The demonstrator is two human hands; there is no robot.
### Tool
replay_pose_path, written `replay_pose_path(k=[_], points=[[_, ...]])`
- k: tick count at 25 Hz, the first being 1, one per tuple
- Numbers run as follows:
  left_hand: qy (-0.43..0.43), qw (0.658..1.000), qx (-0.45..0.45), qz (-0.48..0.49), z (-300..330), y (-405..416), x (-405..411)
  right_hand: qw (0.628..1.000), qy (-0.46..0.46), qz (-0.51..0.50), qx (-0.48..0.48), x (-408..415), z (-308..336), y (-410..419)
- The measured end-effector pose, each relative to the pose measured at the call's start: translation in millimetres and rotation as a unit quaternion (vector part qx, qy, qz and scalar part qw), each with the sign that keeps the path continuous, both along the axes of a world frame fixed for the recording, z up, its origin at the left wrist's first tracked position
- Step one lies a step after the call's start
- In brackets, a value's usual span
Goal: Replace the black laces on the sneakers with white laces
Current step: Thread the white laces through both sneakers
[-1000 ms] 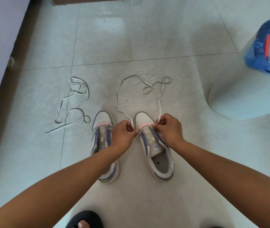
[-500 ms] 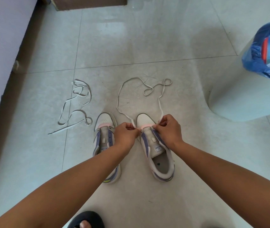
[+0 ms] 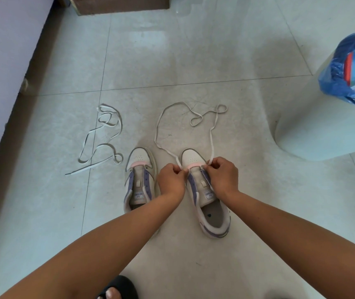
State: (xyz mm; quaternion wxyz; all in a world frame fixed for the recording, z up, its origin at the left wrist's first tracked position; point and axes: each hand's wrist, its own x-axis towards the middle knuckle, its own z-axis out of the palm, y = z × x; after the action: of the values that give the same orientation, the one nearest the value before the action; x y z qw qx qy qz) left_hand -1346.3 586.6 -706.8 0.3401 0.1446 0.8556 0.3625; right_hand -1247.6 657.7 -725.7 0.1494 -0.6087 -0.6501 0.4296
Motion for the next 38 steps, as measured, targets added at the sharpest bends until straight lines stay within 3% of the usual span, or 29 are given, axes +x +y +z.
replay_pose_path(k=[3, 7, 12, 17, 19, 22, 28, 30, 32, 33, 36, 38], points=[[0.075, 0.994, -0.018, -0.083, 1, -7, 14, 0.995, -0.031, 0.071, 0.065, 3, 1, -1], [0.208, 0.94, -0.085, -0.256, -1, -15, 33, 0.98, -0.033, 0.183, 0.076, 10, 1, -13], [0.144, 0.947, -0.099, -0.271, 3, -11, 22, 0.956, -0.073, 0.265, 0.098, 13, 11, -3], [0.114, 0.945, -0.046, -0.302, 2, -18, 6, 0.919, -0.14, 0.35, 0.118, 19, 18, 11], [0.098, 0.949, -0.029, -0.299, 1, -19, -2, 0.883, -0.186, 0.41, 0.133, 21, 21, 14], [0.089, 0.953, -0.009, -0.288, 1, -17, -10, 0.788, -0.311, 0.5, 0.183, 13, 24, 13], [0.058, 0.952, 0.017, -0.3, 2, -12, -14, 0.672, -0.39, 0.519, 0.356, -14, 40, -1], [0.055, 0.952, 0.021, -0.299, 0, -15, -14, 0.677, -0.376, 0.512, 0.372, -11, 35, 0], [0.051, 0.955, 0.027, -0.292, 1, -17, -12, 0.632, -0.341, 0.53, 0.451, -5, 33, -3], [0.053, 0.956, 0.028, -0.288, 1, -17, -10, 0.628, -0.306, 0.537, 0.474, -4, 31, -3], [0.061, 0.957, 0.03, -0.281, 1, -17, -8, 0.656, -0.177, 0.537, 0.499, -2, 27, -3], [0.044, 0.962, 0.036, -0.267, 1, -18, -8, 0.683, -0.152, 0.55, 0.456, -5, 26, -2]])
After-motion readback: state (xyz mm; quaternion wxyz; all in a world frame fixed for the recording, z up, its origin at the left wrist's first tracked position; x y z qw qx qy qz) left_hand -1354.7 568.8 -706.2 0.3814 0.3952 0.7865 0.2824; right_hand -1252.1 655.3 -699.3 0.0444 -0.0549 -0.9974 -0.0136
